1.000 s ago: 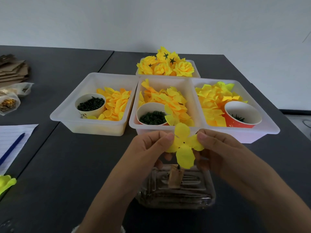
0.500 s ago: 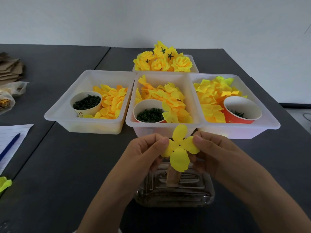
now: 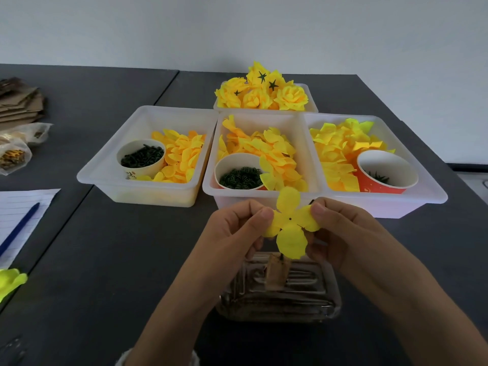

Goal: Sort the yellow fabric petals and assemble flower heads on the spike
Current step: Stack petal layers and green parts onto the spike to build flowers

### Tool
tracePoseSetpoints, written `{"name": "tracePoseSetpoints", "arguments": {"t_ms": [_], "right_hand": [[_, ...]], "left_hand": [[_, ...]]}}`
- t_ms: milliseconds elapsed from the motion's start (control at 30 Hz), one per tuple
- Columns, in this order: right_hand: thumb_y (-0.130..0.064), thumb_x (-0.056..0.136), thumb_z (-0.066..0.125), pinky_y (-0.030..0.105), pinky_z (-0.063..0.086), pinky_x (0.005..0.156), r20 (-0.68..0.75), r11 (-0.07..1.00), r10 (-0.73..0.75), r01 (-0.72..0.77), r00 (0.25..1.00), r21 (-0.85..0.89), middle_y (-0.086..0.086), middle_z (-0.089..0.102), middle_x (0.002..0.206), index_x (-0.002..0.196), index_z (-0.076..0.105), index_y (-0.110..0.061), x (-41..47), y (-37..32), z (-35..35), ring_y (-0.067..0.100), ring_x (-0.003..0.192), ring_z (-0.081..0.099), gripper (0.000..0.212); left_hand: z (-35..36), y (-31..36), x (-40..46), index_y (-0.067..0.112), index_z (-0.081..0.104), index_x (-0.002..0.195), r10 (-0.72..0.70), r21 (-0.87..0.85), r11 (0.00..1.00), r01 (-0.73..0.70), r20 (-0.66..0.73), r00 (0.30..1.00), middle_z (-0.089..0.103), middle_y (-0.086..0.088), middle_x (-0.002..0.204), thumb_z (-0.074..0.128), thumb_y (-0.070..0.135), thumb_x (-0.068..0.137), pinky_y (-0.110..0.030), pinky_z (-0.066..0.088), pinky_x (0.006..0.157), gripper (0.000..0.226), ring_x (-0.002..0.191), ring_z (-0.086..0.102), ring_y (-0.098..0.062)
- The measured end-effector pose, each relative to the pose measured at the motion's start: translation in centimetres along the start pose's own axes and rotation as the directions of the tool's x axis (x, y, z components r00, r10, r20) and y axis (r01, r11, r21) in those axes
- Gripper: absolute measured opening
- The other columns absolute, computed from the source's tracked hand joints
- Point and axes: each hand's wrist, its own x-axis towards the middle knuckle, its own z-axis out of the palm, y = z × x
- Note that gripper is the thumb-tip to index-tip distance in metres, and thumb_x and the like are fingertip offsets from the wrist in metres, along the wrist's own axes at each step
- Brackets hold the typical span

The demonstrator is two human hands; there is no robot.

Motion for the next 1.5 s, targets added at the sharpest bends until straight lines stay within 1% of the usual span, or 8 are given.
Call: {"name": "tracePoseSetpoints", "arguments": {"t_ms": [200,400,600,900,1133,1267,1367,1500], "right_hand": [[-0.038,0.071,0.065,0.050,0.035,0.079,-0.038,0.997,0.042,-0.044,0.998,-0.063,0.022,0.053,0.088,0.091,0.053,0.012,0.2,1.3,-0.4,0.034,0.082,0.044,0.056],[-0.047,0.067,0.065,0.024,0.040,0.050,-0.041,0.967,0.168,-0.172,0.985,-0.186,0.009,0.052,0.067,0.077,0.061,-0.008,0.1,2.5,-1.1,0.018,0.056,0.045,0.040],[-0.044,0.068,0.066,0.023,0.040,0.045,-0.008,0.952,0.265,-0.263,0.964,-0.158,0.009,0.050,0.064,0.084,0.059,0.000,0.0,3.3,-1.5,0.017,0.049,0.042,0.048],[-0.040,0.074,0.062,0.020,0.041,0.045,-0.050,0.935,0.261,-0.265,0.964,-0.237,0.009,0.053,0.061,0.073,0.061,-0.008,-0.1,3.3,-1.5,0.015,0.045,0.045,0.032],[-0.046,0.078,0.058,0.025,0.044,0.049,-0.117,0.810,0.193,-0.225,0.974,-0.541,0.000,0.057,0.052,0.082,0.065,-0.013,-0.5,3.0,-1.1,0.012,0.044,0.048,0.033],[-0.044,0.087,0.056,0.022,0.046,0.058,-0.181,0.659,0.081,-0.189,0.980,-0.728,-0.007,0.065,0.083,0.096,0.057,-0.034,-0.2,2.3,-1.9,0.005,0.064,0.061,0.013],[-0.043,0.087,0.056,0.026,0.046,0.063,-0.213,0.615,-0.121,-0.095,0.969,-0.783,-0.008,0.062,0.092,0.095,0.056,-0.037,1.2,0.7,-2.6,0.008,0.075,0.061,0.010],[-0.033,0.090,0.057,0.016,0.044,0.058,-0.173,0.567,-0.353,0.063,0.920,-0.821,-0.014,0.062,0.089,0.093,0.061,-0.031,5.1,-1.2,-2.2,0.005,0.073,0.060,0.005]], "left_hand": [[-0.2,-0.8,0.1,0.022,0.067,0.072,-0.080,0.026,0.996,0.080,-0.001,0.997,0.050,0.005,0.058,0.059,0.049,0.077,-0.015,0.036,0.051,0.028,0.053,0.042,-0.006],[-0.3,-1.8,0.1,0.030,0.066,0.062,-0.189,0.130,0.974,0.187,0.003,0.982,0.051,0.011,0.054,0.058,0.038,0.089,-0.009,0.038,0.052,0.029,0.050,0.044,0.001],[-0.4,-2.0,-0.2,0.027,0.064,0.066,-0.245,0.190,0.953,0.237,0.020,0.969,0.057,0.016,0.052,0.055,0.038,0.091,-0.005,0.038,0.050,0.029,0.047,0.050,0.006],[-0.5,-2.3,0.1,0.026,0.065,0.076,-0.285,0.352,0.898,0.265,0.005,0.959,0.058,0.018,0.054,0.057,0.037,0.093,-0.011,0.038,0.051,0.022,0.049,0.050,0.006],[-1.2,-2.5,-0.8,0.040,0.061,0.095,-0.163,0.617,0.756,0.218,-0.145,0.976,0.064,0.021,0.090,0.052,0.053,0.089,-0.013,0.045,0.071,0.017,0.084,0.057,0.012],[0.1,-2.0,-0.9,0.046,0.055,0.115,0.119,0.615,0.789,0.007,-0.164,0.979,0.054,0.028,0.116,0.043,0.060,0.085,-0.015,0.042,0.089,0.035,0.113,0.047,0.009],[2.2,-1.7,-0.3,0.040,0.060,0.109,0.240,0.511,0.837,-0.197,-0.019,0.971,0.061,0.025,0.110,0.048,0.050,0.087,-0.020,0.047,0.088,0.026,0.108,0.055,0.006],[4.2,-3.1,0.2,0.028,0.063,0.092,0.224,0.410,0.888,-0.209,0.011,0.975,0.066,0.015,0.079,0.049,0.023,0.097,-0.021,0.050,0.078,0.016,0.082,0.064,-0.002]]}}
